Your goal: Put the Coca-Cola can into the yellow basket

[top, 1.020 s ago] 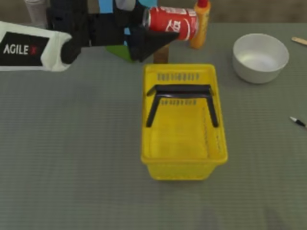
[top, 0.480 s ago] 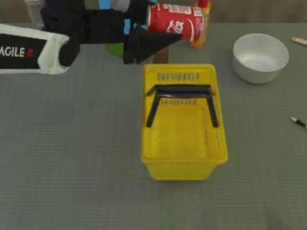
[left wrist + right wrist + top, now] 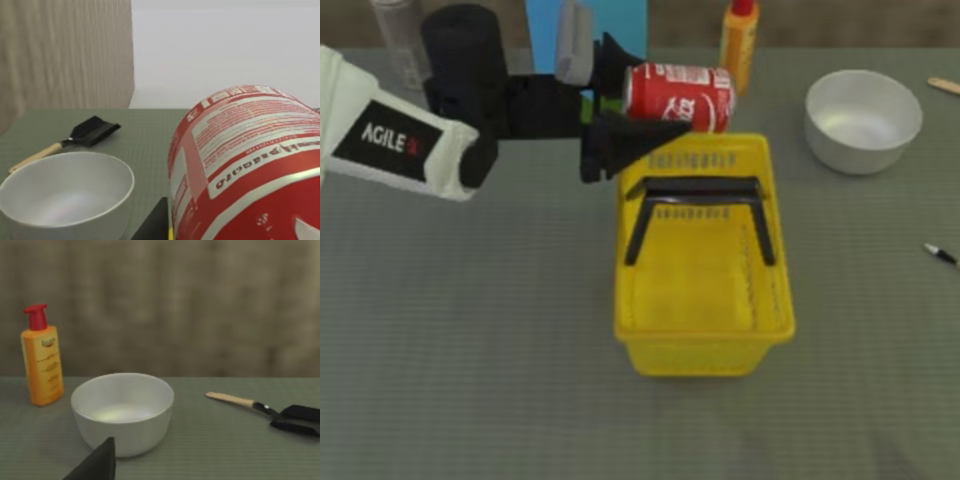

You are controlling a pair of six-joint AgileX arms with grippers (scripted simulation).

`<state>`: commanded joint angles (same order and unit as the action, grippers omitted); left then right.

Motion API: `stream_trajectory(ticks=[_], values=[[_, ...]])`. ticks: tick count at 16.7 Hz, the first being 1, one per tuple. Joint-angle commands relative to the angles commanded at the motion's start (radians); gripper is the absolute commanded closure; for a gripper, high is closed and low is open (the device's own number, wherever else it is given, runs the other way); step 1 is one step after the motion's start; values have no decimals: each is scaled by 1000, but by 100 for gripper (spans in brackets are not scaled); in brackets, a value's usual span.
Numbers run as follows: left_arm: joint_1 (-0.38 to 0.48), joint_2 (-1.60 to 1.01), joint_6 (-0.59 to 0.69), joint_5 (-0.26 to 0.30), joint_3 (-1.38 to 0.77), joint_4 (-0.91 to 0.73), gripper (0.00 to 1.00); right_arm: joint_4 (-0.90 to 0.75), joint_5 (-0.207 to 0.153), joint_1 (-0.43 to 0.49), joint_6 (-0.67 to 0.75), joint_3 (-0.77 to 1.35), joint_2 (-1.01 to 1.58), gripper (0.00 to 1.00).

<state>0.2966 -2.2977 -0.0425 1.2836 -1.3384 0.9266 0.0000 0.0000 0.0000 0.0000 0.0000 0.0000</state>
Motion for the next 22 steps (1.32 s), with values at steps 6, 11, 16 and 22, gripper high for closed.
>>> stream_trajectory(ticks=[6, 11, 16, 22], values=[[-8, -83, 3, -2, 29, 108, 100, 0, 0, 0, 0, 0, 0, 0], [-8, -83, 3, -2, 29, 108, 77, 0, 0, 0, 0, 0, 0, 0], [-8, -83, 3, -2, 29, 108, 40, 0, 0, 0, 0, 0, 0, 0], [-8, -83, 3, -2, 29, 108, 0, 0, 0, 0, 0, 0, 0, 0]])
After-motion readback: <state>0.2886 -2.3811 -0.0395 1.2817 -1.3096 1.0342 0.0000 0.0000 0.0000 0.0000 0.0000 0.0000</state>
